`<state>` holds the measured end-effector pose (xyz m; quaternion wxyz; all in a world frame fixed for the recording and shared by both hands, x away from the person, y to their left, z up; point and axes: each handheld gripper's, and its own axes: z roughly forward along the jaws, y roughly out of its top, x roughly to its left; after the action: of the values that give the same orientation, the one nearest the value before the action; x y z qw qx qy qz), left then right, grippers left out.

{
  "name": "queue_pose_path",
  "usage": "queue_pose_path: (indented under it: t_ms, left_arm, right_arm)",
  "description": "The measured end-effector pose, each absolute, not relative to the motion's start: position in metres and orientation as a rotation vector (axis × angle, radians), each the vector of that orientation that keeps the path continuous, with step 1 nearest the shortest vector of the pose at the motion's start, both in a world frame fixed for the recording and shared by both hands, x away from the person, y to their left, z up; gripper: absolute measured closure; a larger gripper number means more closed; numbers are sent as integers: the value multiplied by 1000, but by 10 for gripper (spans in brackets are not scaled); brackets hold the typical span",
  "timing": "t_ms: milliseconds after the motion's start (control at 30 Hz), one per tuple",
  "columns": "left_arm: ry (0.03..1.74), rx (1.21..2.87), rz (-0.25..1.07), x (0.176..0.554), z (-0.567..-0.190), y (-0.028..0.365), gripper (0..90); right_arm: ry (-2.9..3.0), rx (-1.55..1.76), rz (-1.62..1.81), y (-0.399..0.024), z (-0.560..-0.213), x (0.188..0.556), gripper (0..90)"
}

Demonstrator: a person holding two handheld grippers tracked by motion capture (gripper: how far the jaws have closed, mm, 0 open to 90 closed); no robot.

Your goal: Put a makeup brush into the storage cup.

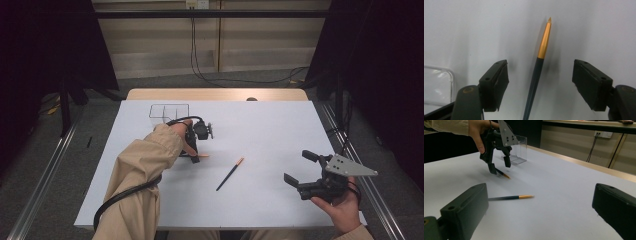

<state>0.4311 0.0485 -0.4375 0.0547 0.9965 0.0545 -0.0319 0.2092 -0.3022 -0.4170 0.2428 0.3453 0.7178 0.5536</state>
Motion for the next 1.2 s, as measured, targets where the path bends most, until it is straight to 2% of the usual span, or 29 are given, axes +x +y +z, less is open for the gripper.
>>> queue_pose_path:
  t_ms: [133, 267, 500, 1000, 1200]
  left_arm:
    - [157, 3025, -115, 431, -438, 47, 395]
    - [139, 3015, -125, 431, -439, 46, 450]
    - [125, 3029, -132, 431, -438, 45, 616]
    - [44, 3038, -118, 431, -442, 43, 735]
    - [31, 3051, -121, 431, -443, 42, 738]
  right_arm:
    - [1962, 944, 1516, -303, -417, 209, 2]
    - [1963, 944, 1514, -302, -417, 209, 2]
    - [1966, 948, 1513, -302, -417, 209, 3]
    - [1962, 941, 1514, -303, -417, 209, 3]
    - [1960, 943, 1520, -304, -416, 209, 3]
